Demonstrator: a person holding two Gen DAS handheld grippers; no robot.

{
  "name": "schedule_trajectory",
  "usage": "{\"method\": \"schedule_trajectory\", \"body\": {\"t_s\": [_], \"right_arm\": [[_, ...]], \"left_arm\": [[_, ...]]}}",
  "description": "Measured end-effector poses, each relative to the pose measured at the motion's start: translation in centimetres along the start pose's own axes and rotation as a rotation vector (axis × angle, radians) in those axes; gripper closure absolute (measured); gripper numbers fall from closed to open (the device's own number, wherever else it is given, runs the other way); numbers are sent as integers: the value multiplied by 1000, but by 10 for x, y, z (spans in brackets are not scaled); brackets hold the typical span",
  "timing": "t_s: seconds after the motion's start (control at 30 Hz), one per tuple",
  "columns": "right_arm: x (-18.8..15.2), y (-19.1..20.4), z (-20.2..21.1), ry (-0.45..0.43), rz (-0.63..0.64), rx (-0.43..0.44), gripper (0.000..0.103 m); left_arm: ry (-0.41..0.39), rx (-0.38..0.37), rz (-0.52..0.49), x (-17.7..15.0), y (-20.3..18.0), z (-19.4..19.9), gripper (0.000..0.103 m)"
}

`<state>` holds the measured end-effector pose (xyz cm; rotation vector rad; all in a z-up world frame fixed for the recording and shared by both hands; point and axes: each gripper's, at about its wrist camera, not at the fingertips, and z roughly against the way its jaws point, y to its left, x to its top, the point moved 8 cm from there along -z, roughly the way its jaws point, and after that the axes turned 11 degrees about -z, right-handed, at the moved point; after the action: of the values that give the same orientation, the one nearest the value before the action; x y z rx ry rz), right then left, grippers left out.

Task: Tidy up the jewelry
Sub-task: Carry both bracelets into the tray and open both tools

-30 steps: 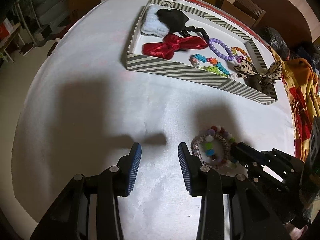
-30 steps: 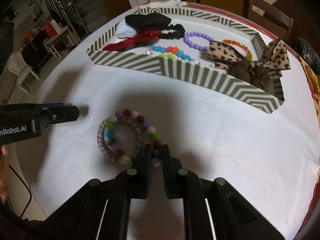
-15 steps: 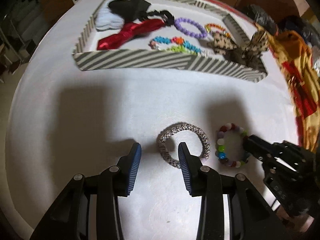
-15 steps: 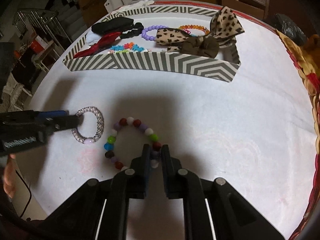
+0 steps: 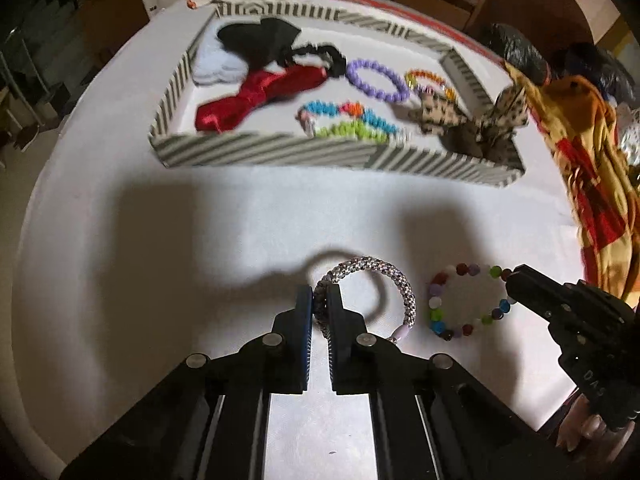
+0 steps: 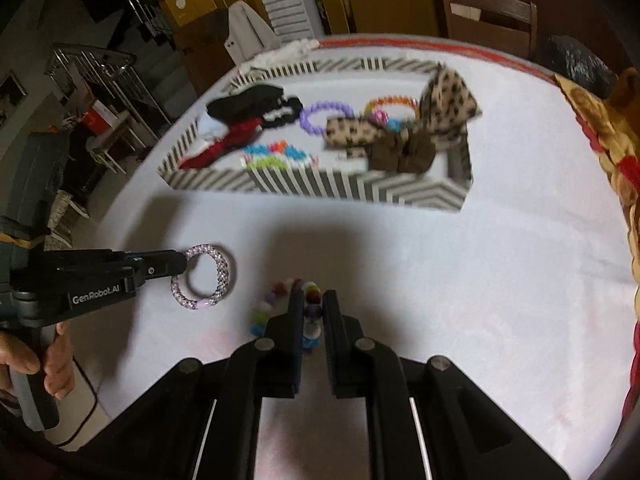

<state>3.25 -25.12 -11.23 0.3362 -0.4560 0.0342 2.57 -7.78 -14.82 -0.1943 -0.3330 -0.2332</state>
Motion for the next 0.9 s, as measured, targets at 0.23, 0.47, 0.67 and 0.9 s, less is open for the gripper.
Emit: {"method": "schedule_trajectory", "body": {"t_s": [0.23,0.47,0.67,0.9], "right_arm": [[37,16,26,-65,52,16,94],[97,20,38,-127,75,4,94],[145,23,14,-123,78,-15,94],[196,20,-34,-91,56,-38,94]], "left_arm": [[-78,12,8,42,4,29,88],[-125,40,4,90,11,35,88],[-109,44,1,124,15,16,88],[-87,68,-6,161,25,-13,88]]}}
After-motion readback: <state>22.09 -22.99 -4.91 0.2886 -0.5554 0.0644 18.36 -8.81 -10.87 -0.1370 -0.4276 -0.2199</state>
